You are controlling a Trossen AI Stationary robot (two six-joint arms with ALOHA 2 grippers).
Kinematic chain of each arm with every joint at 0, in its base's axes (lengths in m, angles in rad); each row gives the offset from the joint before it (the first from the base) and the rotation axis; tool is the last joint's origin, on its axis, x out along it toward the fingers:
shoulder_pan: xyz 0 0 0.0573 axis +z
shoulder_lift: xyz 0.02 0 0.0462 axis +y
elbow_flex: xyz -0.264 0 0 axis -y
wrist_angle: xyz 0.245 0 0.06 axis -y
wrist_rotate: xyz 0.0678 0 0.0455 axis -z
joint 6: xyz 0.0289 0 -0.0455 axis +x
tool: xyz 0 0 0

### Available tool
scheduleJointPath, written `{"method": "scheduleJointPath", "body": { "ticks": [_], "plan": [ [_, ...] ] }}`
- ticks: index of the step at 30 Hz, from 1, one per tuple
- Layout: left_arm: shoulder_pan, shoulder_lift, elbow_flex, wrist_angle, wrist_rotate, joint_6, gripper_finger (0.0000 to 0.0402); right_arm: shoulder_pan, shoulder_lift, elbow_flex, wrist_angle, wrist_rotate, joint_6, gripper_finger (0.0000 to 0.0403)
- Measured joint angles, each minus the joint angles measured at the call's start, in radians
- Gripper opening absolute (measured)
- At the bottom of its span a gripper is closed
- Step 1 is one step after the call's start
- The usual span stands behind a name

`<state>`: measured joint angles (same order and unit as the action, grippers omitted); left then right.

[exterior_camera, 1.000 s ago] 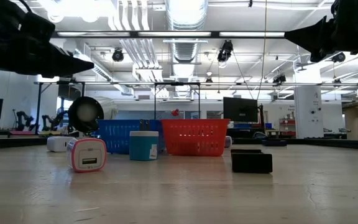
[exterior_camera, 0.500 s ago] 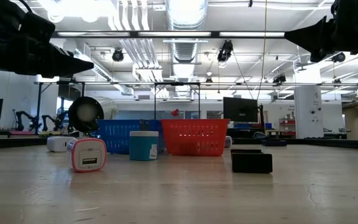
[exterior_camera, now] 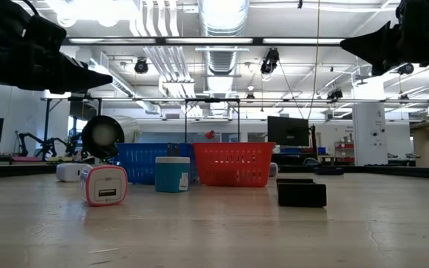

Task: Pick & Place Office items
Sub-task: Put the violet charger adapter into the red bin

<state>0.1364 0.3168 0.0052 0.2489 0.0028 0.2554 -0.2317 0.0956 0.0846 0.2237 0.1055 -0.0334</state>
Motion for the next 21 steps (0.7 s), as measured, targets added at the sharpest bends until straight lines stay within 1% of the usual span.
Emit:
{"method": "scheduleJointPath", "body": {
  "ticks": [3, 4, 7, 8, 13, 18, 21],
  "plan": [
    [0.0, 0.0, 0.0, -0.004, -0.002, 0.0, 0.0003, 0.0, 0.0, -0.009, 0.0, -0.006, 0.007, 0.0008],
    [0.0, 0.0, 0.0, -0.004, -0.002, 0.0, 0.0003, 0.0, 0.0, -0.014, 0.0, -0.029, 0.013, 0.0008],
    [0.0, 0.0, 0.0, -0.004, -0.002, 0.001, 0.0003, 0.0, 0.019, -0.027, -0.001, -0.156, -0.006, 0.0008],
    [0.0, 0.0, 0.0, -0.004, -0.002, 0.003, 0.0003, 0.0, 0.031, -0.027, -0.003, -0.182, -0.007, 0.0008],
    [0.0, 0.0, 0.0, -0.006, -0.003, 0.018, 0.0003, -0.001, 0.138, 0.003, 0.005, -0.181, 0.104, 0.0008],
    [0.0, 0.0, 0.0, -0.011, -0.003, 0.022, 0.0003, -0.001, 0.318, 0.062, 0.004, -0.18, 0.132, 0.0008],
    [0.0, 0.0, 0.0, -0.023, -0.003, 0.025, 0.0003, -0.002, 0.444, 0.115, -0.01, -0.151, 0.142, 0.0008]
  ]
}}
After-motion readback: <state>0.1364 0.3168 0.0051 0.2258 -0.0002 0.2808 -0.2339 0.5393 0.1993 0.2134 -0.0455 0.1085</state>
